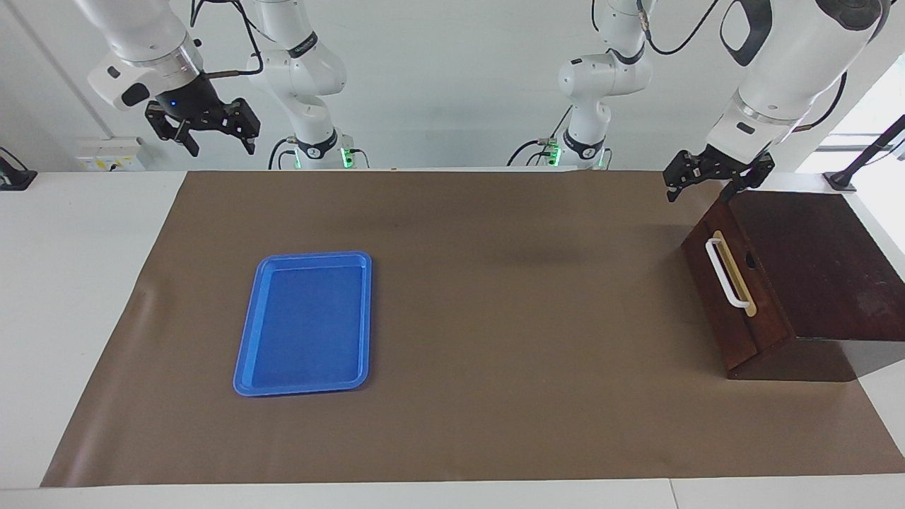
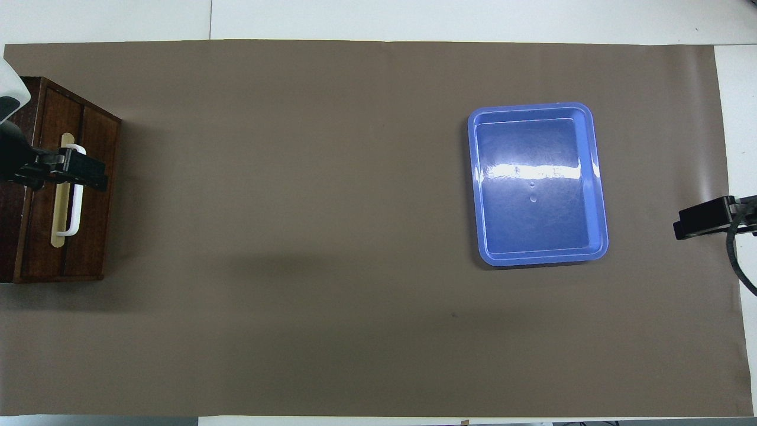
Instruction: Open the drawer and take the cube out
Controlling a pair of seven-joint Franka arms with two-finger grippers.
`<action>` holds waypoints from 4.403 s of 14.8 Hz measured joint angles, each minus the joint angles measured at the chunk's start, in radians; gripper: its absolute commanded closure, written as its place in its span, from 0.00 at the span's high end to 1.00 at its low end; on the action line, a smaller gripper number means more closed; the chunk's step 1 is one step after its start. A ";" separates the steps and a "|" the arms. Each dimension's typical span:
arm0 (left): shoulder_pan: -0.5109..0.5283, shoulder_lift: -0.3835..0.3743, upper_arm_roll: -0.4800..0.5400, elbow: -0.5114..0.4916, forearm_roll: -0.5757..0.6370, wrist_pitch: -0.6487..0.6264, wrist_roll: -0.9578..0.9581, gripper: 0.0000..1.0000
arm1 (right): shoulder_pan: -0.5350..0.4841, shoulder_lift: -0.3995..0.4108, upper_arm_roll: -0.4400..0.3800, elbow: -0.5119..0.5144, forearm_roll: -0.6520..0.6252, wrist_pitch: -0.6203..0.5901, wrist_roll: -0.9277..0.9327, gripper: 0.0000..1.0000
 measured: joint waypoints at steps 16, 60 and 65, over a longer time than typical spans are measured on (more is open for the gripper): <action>0.000 0.075 0.002 -0.378 0.383 0.530 0.011 1.00 | 0.000 0.000 0.000 0.000 0.000 0.000 0.000 1.00; -0.138 0.138 0.268 -0.040 0.084 0.228 -0.761 1.00 | -0.028 0.018 0.008 -0.145 0.344 0.243 -1.376 1.00; -0.127 0.075 0.268 -0.251 0.084 0.419 -1.074 1.00 | -0.025 0.044 0.018 -0.218 0.512 0.279 -1.503 1.00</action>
